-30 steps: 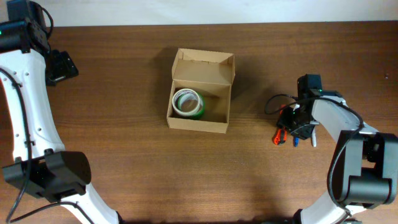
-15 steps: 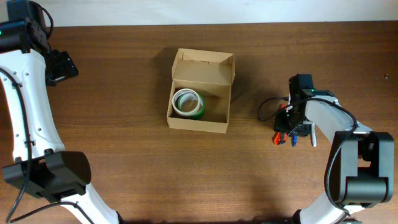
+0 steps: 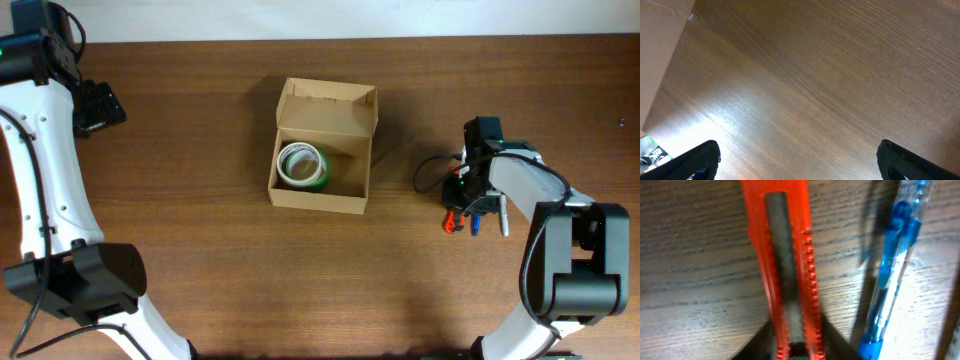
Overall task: Pack container
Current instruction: 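Lift the orange box cutter and carry it over the box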
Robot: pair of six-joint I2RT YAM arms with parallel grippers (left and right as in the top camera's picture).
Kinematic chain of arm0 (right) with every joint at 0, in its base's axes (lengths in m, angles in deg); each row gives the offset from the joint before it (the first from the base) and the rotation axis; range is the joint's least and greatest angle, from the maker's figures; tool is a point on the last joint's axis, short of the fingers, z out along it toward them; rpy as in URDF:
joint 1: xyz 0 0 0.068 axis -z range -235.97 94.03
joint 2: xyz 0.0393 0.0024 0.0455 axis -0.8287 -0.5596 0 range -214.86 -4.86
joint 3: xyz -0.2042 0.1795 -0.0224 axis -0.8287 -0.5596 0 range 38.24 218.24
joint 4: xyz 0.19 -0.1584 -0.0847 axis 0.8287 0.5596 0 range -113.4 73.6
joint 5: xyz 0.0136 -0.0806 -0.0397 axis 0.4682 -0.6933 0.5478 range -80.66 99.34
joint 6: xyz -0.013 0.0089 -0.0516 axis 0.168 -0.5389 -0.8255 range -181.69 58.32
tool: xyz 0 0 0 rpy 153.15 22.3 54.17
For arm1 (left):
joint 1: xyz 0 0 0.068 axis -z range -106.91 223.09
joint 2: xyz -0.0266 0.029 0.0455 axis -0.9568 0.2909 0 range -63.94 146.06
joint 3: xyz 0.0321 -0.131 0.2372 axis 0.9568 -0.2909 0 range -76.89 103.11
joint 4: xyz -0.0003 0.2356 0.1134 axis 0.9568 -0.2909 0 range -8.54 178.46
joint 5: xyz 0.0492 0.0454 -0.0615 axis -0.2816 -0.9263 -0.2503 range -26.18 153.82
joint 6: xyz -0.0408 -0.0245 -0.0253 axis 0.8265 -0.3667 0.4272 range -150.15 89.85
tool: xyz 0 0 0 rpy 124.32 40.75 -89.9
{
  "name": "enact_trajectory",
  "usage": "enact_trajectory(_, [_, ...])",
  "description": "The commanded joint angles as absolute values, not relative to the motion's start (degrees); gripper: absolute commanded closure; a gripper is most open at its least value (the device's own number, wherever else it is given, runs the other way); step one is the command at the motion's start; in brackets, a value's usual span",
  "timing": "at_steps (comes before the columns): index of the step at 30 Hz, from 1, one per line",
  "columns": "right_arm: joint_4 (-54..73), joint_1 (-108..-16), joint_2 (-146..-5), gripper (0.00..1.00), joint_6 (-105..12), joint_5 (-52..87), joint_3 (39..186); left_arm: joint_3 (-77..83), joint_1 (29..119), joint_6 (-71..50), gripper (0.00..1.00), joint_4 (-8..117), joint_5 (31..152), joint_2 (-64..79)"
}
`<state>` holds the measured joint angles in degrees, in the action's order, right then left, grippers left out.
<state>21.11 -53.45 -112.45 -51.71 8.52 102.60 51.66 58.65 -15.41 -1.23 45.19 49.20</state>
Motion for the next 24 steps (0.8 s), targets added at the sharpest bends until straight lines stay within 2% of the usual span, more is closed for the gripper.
enact_trajectory(1, [20.52,-53.38,-116.78,0.86,-51.82,7.82,100.72,51.29,58.3,-15.45,0.0,-1.12,45.19,49.34])
enact_trajectory(2, [20.79,-53.38,-116.75,0.92,-51.82,7.82,100.92,51.29,58.3,-15.45,0.0,-1.12,45.19,49.34])
enact_trajectory(6, [22.6,-53.38,-116.6,0.96,-51.84,8.22,102.42,51.29,58.3,-15.45,0.0,-1.12,45.19,49.34])
enact_trajectory(14, [34.58,-53.38,-112.84,0.96,-51.84,8.22,115.21,51.29,58.3,-15.45,0.0,-1.12,45.19,49.34])
enact_trajectory(24, [50.88,-57.71,-107.75,0.96,-56.19,8.72,142.9,51.29,58.3,-15.47,0.0,-1.12,45.19,49.34])
